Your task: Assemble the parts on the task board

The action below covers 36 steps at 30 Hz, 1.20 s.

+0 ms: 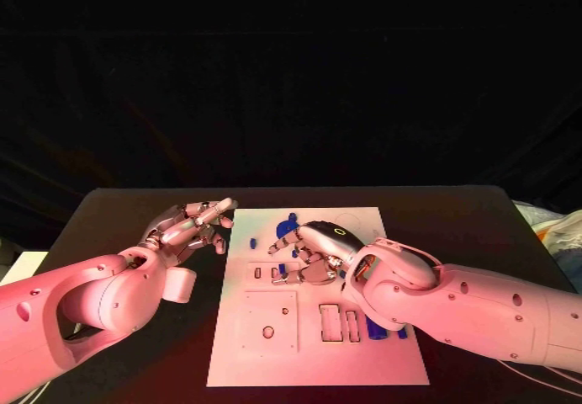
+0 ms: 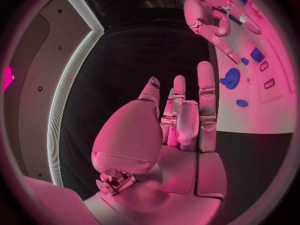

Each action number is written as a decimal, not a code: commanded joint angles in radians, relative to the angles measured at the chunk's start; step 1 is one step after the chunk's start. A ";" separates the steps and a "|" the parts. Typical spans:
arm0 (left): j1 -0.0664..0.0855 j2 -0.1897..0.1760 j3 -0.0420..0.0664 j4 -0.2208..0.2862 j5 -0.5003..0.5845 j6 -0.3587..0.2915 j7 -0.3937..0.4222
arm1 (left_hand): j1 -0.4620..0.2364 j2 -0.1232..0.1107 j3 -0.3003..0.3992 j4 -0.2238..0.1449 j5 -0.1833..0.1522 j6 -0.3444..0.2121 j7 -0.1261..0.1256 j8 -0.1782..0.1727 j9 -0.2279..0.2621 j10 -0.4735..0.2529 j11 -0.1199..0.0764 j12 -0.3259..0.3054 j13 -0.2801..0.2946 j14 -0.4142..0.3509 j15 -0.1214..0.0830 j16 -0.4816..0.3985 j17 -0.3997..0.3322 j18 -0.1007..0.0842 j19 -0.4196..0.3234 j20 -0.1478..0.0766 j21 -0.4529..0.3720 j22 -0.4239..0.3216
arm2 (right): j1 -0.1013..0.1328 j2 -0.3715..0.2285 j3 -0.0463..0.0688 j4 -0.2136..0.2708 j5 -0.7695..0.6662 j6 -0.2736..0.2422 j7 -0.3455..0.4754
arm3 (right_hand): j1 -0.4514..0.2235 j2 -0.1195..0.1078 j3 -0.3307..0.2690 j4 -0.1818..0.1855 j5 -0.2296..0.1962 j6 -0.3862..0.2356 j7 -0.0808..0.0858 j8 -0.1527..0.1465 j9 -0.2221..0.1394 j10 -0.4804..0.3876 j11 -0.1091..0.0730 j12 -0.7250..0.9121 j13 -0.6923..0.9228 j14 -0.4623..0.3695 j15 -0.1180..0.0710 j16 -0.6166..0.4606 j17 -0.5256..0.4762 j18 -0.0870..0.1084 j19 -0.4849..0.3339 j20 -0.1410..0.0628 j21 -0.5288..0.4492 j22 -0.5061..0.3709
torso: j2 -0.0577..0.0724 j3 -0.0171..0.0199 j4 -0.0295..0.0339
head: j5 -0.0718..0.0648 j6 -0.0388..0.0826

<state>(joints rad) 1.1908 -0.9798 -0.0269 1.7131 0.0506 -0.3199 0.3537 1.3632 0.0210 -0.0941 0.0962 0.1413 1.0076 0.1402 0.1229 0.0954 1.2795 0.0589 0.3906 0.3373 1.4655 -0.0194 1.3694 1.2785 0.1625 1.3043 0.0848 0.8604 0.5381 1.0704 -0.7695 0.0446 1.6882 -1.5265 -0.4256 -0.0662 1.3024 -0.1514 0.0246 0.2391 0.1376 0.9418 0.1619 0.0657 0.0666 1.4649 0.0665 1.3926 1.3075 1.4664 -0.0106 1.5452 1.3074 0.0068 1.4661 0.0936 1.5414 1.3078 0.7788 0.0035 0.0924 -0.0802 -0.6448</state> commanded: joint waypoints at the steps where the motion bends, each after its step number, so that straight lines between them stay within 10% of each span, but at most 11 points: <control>1: 0.001 0.006 0.001 -0.012 -0.111 0.032 -0.124 | -0.003 -0.002 -0.008 -0.002 -0.005 0.003 -0.006 -0.002 0.003 -0.005 -0.011 0.114 0.088 0.073 -0.006 0.126 0.187 -0.039 0.056 -0.006 0.210 0.252 | 0.015 -0.033 0.007 0.034 0.174 -0.034 0.182 | 0.020 0.002 -0.029 0.014 0.005 -0.012 0.001 0.001 0.001 0.027 0.008 -0.014 0.178 0.091 0.009 -0.003 0.210 0.009 0.069 0.010 -0.008 0.201 | -0.003 0.0007 -0.0027 | 0.004 0.000; 7: 0.001 0.026 0.001 -0.047 -0.268 0.050 -0.333 | -0.055 0.011 -0.035 0.032 -0.003 0.042 -0.028 0.047 0.024 0.019 -0.028 0.536 0.482 0.105 -0.013 0.201 0.292 -0.066 0.097 -0.019 0.418 0.512 | 0.084 -0.133 0.014 0.080 0.400 0.032 0.213 | 0.058 0.033 -0.039 0.014 0.023 0.003 -0.005 0.010 0.004 0.019 0.004 -0.031 0.169 0.089 0.006 -0.009 0.201 0.013 0.060 0.008 -0.019 0.183 | -0.018 0.0018 -0.0061 | 0.007 -0.002; 10: 0.001 0.042 0.001 -0.065 -0.387 0.088 -0.476 | -0.098 0.025 -0.051 0.071 -0.005 0.069 -0.036 0.086 0.043 0.039 -0.036 0.649 0.597 0.105 -0.022 0.201 0.292 -0.077 0.108 -0.019 0.460 0.572 | 0.127 -0.184 0.015 0.068 0.538 0.051 0.215 | 0.073 0.051 -0.038 0.003 0.039 0.014 -0.009 0.014 0.006 0.019 0.000 -0.032 0.167 0.087 0.003 -0.013 0.194 0.015 0.057 0.005 -0.023 0.178 | -0.029 0.0017 -0.0095 | 0.009 -0.004; 20: 0.038 0.124 0.001 -0.129 -0.747 0.257 -0.854 | -0.140 0.025 -0.101 0.164 -0.015 0.080 -0.073 0.246 0.163 0.097 -0.064 0.853 0.820 0.105 -0.045 0.201 0.292 -0.092 0.122 -0.038 0.532 0.677 | 0.191 -0.281 0.015 -0.008 0.699 0.051 0.206 | 0.081 0.066 -0.044 -0.008 0.061 0.022 -0.012 0.016 0.006 0.020 -0.004 -0.030 0.166 0.087 -0.001 -0.016 0.190 0.015 0.056 0.001 -0.025 0.175 | -0.054 0.0052 -0.0141 | 0.025 -0.019; 28: 0.074 0.208 0.000 -0.199 -0.915 0.319 -0.966 | -0.164 0.048 -0.146 0.193 -0.028 -0.030 -0.103 0.489 0.437 0.126 -0.096 0.924 0.903 0.105 -0.071 0.201 0.292 -0.100 0.136 -0.062 0.563 0.730 | 0.196 -0.295 0.011 -0.013 0.682 0.061 0.188 | 0.084 0.070 -0.046 -0.012 0.068 0.022 -0.012 0.016 0.005 0.020 -0.004 -0.031 0.165 0.086 -0.002 -0.018 0.187 0.016 0.055 0.000 -0.027 0.172 | -0.063 0.0104 -0.0173 | 0.032 -0.032; 36: 0.096 0.288 -0.001 -0.258 -0.986 0.379 -0.992 | -0.193 0.048 -0.169 0.195 -0.083 -0.057 -0.109 0.529 0.504 0.136 -0.096 0.941 0.925 0.105 -0.074 0.201 0.292 -0.109 0.156 -0.066 0.587 0.777 | 0.197 -0.292 0.008 -0.023 0.659 0.064 0.175 | 0.084 0.072 -0.048 -0.015 0.075 0.024 -0.013 0.016 0.005 0.020 -0.005 -0.031 0.165 0.086 -0.002 -0.019 0.186 0.016 0.055 -0.001 -0.027 0.173 | -0.063 0.0110 -0.0186 | 0.036 -0.037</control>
<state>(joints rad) 1.2840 -0.6963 -0.0273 1.4618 -0.8618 -0.0109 -0.5946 1.1782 0.0679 -0.2584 0.2913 0.0627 0.9555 0.0318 0.6489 0.5975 1.3892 -0.0190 1.3140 1.2032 1.4671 -0.0864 1.5677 1.3079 0.0695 1.4543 0.0209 1.4445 1.3082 1.2675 -1.0633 0.0525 1.6664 -0.8579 -0.3799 0.1165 1.3845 -0.0894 -0.0231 0.2287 0.2093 0.9558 0.1483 0.0769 0.0712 1.4649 0.0664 1.3660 1.3078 1.4664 -0.0107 1.5296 1.3079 0.0067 1.4661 0.0935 1.5201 1.3074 0.7163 0.0141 0.0744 -0.0455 -0.6799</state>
